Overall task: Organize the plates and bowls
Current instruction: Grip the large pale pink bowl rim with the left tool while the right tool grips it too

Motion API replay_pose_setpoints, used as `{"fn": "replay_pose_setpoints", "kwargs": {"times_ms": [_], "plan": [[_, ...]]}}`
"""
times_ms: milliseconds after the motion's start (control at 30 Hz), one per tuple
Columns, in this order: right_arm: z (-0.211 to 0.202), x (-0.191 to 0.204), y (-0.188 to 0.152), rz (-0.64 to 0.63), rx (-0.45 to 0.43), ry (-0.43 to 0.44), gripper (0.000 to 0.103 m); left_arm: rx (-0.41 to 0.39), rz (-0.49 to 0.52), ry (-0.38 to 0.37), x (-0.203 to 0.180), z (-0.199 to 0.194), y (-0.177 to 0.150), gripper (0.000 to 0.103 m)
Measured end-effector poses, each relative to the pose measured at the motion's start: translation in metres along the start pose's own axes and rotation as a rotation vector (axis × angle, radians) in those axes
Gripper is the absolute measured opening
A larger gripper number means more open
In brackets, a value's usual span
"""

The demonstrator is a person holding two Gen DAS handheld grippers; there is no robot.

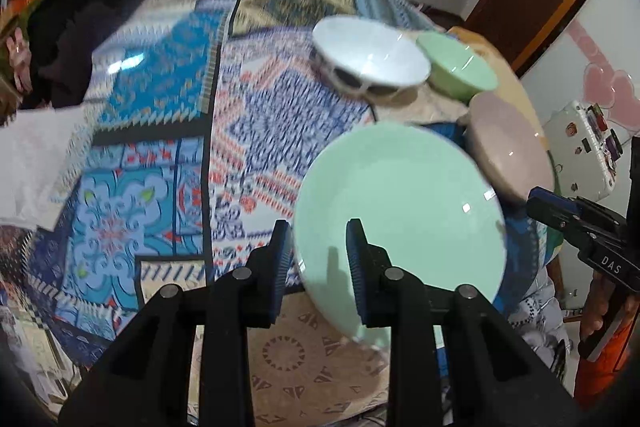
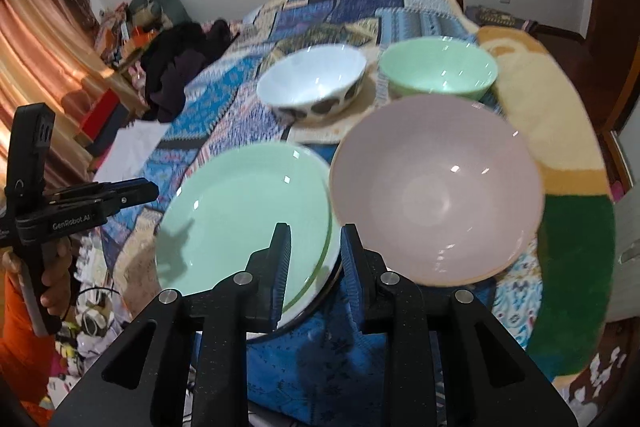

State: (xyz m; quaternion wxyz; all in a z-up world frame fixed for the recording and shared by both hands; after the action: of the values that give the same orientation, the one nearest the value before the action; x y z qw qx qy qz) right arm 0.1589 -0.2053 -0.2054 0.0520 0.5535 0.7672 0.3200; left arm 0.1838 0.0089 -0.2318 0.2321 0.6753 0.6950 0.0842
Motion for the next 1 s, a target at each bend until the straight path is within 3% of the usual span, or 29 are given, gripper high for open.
{"fn": "replay_pose_setpoints", "kwargs": {"times_ms": [167,333,433,633,1000], "plan": [[-0.022,-0.016,0.013,0.014,-0.071,-0.037,0.026,-0.059,0.054,-0.014,-0.029,-0.016,0.017,0.040],[-0.043,-0.041,0.020,0.054,-0.128,-0.082,0.040,-0.120,0.103,-0.028,-0.063,-0.020,0.037,0.060],[-0.050,-0.057,0.022,0.076,-0.149,-0.116,0.044,-0.129,0.119,-0.046,-0.080,-0.012,0.049,0.064],[-0.053,-0.086,0.021,0.117,-0.153,-0.173,0.048,-0.103,0.150,-0.066,-0.111,0.015,0.063,0.069],[-0.028,-0.126,0.009,0.209,-0.093,-0.161,0.048,0.026,0.189,-0.092,-0.151,0.088,0.070,0.069]]}}
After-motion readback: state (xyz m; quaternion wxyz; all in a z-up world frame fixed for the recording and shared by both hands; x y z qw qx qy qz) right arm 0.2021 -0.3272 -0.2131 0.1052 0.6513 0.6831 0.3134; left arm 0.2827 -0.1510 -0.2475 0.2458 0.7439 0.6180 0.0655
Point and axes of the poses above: each gripper's, at about its wrist camera, not at the fingertips, and z roughly the way its jaws point, x to its left, y to its top, the point moved 5 cm from there along z, roughly the way its jaws point, and after that the axes turned 3 degrees about -z, right-handed, at the moved point
